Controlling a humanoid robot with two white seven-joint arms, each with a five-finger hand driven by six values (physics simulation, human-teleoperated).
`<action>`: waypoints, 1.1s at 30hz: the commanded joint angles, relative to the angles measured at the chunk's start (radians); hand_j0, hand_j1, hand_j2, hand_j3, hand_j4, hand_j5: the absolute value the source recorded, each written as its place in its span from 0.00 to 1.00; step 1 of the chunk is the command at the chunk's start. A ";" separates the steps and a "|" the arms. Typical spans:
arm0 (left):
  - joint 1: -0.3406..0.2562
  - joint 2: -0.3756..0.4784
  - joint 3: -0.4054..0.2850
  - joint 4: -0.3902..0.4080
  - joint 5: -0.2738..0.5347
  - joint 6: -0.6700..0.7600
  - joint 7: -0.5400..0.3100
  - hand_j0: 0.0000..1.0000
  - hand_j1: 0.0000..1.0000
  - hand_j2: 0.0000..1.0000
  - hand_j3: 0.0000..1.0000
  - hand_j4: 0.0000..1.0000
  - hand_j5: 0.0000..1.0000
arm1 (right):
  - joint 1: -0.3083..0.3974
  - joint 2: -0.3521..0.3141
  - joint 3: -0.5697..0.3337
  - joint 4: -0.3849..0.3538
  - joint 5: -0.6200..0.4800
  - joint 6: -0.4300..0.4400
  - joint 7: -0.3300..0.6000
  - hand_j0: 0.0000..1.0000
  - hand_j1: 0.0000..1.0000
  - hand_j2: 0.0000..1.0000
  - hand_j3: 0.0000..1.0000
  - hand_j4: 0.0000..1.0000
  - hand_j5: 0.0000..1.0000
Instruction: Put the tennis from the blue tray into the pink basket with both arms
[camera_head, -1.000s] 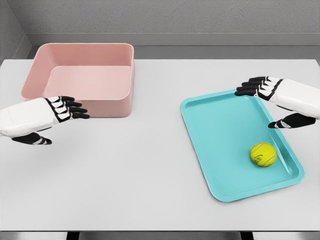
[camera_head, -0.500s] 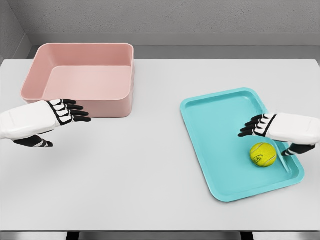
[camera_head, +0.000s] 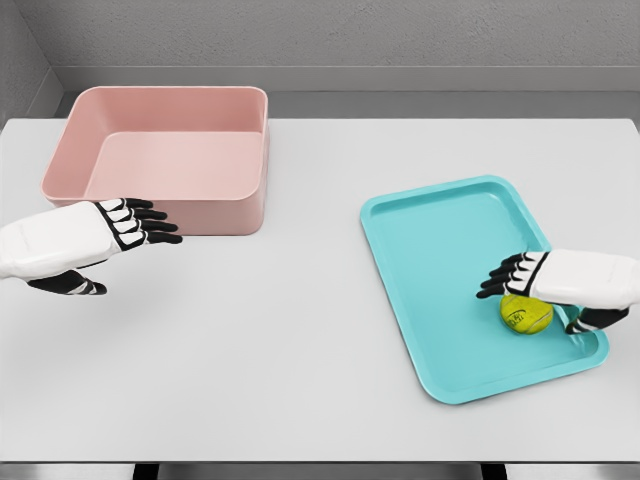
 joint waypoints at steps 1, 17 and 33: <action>0.000 -0.004 0.000 0.000 0.005 0.001 0.000 1.00 1.00 1.00 1.00 1.00 1.00 | 0.000 0.012 0.004 0.003 -0.001 0.002 0.002 1.00 1.00 1.00 1.00 1.00 1.00; 0.000 -0.017 0.000 -0.002 0.005 0.001 0.000 1.00 1.00 1.00 1.00 1.00 1.00 | 0.006 0.085 0.006 0.090 0.063 0.002 0.024 1.00 1.00 1.00 1.00 1.00 1.00; 0.000 -0.017 0.000 -0.002 0.007 0.001 0.000 1.00 1.00 1.00 1.00 1.00 1.00 | 0.006 0.101 0.004 0.092 0.100 0.002 0.022 0.81 0.81 0.81 0.81 0.81 0.81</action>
